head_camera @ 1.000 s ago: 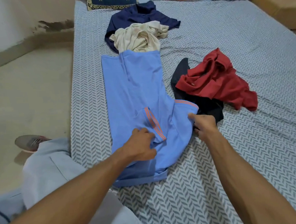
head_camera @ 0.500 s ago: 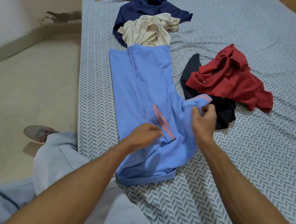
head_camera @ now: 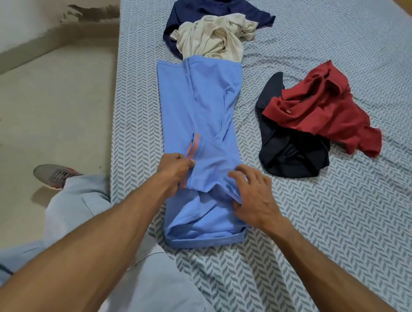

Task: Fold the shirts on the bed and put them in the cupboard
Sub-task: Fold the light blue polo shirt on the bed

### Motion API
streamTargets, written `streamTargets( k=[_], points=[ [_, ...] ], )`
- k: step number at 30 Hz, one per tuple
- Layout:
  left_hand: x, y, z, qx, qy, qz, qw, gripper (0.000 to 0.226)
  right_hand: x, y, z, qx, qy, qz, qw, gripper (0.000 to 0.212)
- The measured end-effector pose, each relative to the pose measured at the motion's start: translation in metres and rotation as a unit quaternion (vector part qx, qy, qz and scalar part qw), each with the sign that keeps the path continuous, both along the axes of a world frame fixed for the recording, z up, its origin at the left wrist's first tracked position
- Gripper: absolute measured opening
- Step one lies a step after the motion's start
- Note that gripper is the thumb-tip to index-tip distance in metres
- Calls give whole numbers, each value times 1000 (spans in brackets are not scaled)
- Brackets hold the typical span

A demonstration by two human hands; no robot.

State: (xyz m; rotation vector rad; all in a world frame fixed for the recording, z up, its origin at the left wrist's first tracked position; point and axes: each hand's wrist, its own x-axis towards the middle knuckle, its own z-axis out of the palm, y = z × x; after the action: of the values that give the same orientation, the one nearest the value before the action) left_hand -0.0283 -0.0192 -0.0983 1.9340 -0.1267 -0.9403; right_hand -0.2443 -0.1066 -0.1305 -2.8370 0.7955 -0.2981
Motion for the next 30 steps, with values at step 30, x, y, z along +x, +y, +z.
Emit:
streamTargets(
  k=[30],
  points=[
    [71,-102,-23,9,-139,-441,886,32,226,-241,7,448,-195,-411,770,13]
  ],
)
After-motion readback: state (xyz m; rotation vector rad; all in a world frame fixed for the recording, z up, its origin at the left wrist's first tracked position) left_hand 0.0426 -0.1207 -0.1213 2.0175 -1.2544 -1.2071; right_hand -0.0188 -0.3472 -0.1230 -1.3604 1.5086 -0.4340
